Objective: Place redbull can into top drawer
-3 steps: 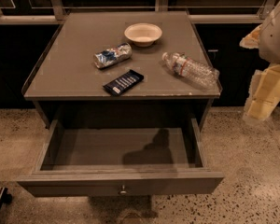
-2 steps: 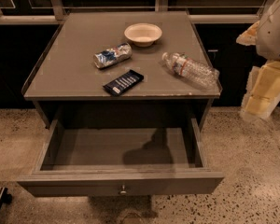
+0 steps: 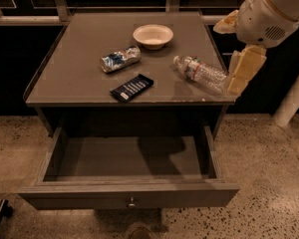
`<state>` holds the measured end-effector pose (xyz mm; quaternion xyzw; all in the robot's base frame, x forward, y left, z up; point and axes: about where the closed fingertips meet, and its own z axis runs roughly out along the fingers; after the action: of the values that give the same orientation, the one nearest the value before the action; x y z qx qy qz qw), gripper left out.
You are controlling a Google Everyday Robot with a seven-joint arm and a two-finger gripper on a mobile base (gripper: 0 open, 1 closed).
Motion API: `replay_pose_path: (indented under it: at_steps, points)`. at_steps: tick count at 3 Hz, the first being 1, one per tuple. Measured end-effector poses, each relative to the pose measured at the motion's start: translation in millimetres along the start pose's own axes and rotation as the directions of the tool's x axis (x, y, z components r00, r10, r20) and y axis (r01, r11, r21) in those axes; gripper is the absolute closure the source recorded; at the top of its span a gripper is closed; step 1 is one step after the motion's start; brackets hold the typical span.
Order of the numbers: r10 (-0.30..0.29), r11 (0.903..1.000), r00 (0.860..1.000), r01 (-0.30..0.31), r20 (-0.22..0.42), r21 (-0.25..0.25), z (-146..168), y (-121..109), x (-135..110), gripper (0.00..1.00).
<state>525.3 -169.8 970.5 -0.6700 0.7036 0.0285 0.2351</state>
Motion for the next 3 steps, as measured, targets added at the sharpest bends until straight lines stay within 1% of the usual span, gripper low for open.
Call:
replay_pose_path:
  at_steps: [1,2,3]
  points:
    - [-0.107,0.9933,0.987,0.112,0.118,-0.030,31,-29,-36,0.00]
    - [-0.199,0.9770,0.962,0.210,0.189,-0.037,56,-56,-74,0.00]
    - [-0.249,0.9627,0.931,0.268,0.267,-0.037,79,-78,-111,0.00]
